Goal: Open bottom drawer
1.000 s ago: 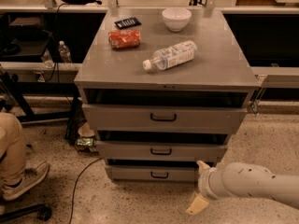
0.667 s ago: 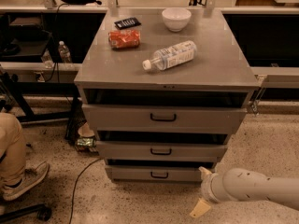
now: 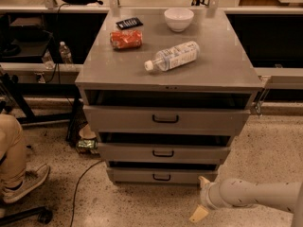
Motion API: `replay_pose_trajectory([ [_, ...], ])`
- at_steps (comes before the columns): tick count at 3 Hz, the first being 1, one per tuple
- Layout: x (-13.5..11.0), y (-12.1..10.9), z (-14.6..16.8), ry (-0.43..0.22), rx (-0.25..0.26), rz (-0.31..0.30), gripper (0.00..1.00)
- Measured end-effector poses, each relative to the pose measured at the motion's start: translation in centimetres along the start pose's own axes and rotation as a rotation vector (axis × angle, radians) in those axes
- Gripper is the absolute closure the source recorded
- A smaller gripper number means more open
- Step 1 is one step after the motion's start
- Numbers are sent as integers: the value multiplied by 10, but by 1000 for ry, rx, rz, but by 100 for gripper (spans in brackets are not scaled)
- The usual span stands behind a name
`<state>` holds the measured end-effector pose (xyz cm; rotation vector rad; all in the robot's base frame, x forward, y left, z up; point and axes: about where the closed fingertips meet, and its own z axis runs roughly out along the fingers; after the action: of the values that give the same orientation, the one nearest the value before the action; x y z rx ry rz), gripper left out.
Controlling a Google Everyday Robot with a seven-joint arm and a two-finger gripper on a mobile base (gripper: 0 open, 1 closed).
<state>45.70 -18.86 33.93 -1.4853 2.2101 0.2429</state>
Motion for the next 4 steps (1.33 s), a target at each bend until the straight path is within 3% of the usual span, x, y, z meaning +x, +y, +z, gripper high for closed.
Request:
replay_pose_trajectory([
  [1,-9,-15,73,-46,-11,-40,0],
  [2,-9,-15,73,-46,-11,-40,0],
  [4,-18,-40,111,-63,8,-125,0],
])
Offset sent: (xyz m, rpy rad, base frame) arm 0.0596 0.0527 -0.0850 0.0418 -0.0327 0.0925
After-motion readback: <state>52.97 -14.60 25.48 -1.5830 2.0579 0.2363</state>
